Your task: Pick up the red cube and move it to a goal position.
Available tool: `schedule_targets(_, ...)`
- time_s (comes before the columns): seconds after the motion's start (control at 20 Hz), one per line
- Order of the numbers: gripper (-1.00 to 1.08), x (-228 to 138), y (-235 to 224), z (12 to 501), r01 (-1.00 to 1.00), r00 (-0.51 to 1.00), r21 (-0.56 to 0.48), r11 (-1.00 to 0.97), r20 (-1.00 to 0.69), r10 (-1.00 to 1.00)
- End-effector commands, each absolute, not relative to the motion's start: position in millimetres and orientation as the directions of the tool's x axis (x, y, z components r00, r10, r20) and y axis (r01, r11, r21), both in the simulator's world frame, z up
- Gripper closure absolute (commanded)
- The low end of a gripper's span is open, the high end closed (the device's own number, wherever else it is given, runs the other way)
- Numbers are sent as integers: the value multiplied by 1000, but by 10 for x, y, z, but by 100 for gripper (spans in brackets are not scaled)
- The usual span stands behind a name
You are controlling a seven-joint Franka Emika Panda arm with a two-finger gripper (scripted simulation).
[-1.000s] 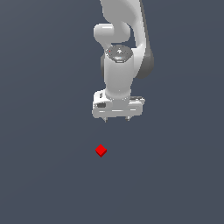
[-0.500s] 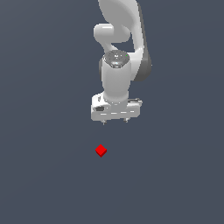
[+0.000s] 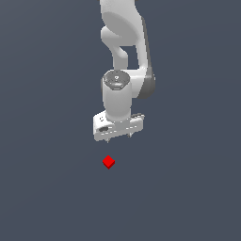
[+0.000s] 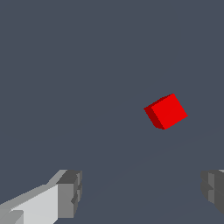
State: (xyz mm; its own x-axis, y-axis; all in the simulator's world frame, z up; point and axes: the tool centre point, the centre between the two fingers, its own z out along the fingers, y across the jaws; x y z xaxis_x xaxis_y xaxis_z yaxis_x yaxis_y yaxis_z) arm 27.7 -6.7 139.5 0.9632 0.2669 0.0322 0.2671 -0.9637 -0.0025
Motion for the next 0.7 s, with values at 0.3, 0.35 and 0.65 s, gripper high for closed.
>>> schedule_targets(0.3,-92,479,-303,943,455,890,-1,-890,21,455)
schedule_targets(0.35,-92,508,-328,888,477,879,-1,-879,20,477)
schedule_targets(0.65,-92,688,-462,568,599,801,0,-801,11,599)
